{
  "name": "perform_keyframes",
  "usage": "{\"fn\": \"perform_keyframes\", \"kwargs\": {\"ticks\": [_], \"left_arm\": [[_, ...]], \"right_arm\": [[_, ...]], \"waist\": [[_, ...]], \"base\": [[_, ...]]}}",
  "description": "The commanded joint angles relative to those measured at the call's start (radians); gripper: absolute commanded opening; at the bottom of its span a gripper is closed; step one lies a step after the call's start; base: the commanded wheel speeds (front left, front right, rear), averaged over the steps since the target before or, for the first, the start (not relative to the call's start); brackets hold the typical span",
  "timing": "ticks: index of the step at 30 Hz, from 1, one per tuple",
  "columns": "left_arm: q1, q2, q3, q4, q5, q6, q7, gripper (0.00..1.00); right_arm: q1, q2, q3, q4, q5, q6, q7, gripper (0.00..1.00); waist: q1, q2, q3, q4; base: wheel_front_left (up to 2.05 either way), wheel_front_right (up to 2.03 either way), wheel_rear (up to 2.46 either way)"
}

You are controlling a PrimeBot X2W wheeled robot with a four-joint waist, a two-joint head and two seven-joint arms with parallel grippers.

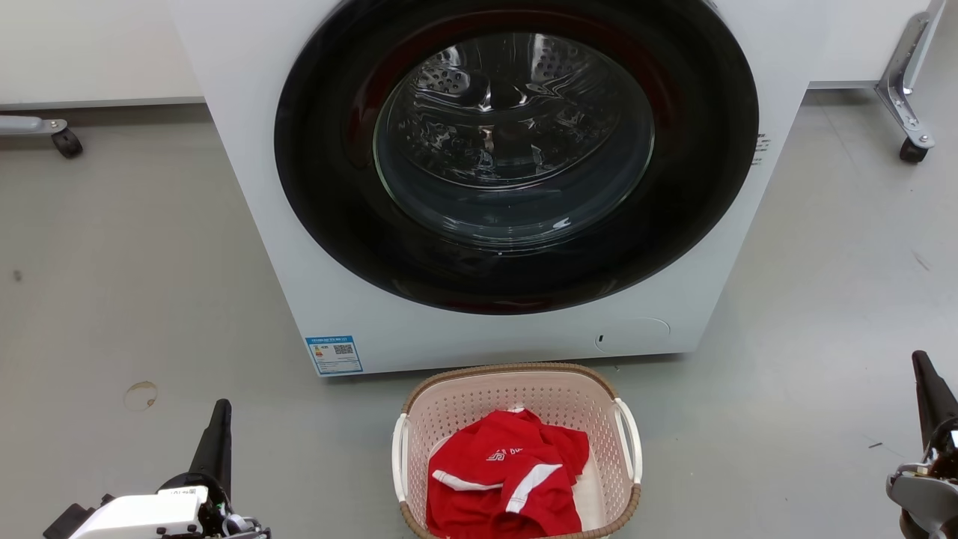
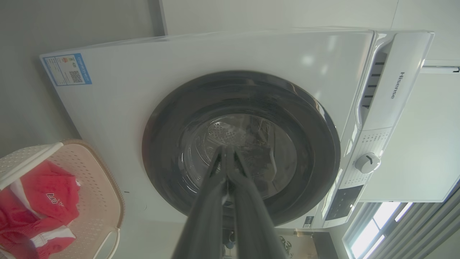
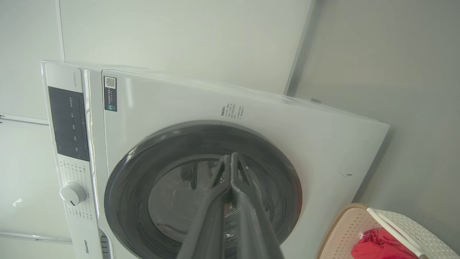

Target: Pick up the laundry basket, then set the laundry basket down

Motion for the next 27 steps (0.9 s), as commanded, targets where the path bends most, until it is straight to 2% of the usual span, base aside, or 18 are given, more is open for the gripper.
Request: {"fn": "perform_keyframes", "kwargs": {"ticks": [1, 27], "left_arm": [[-0.054, 0.01, 0.033, -0.023, -0.003, -0.011, 0.005, 0.0], [-0.054, 0.006, 0.039, -0.022, 0.002, -0.011, 0.01, 0.0]], "right_arm": [[-0.048, -0.023, 0.012, -0.03, 0.003, 0.005, 0.011, 0.0], [-0.048, -0.022, 0.01, -0.03, 0.001, 0.005, 0.013, 0.0]], "waist": [[0.0, -0.0001, 0.0, 0.0], [0.0, -0.0001, 0.0, 0.0]], "base": [[0.0, 0.0, 0.0], [0.0, 0.0, 0.0]]}}
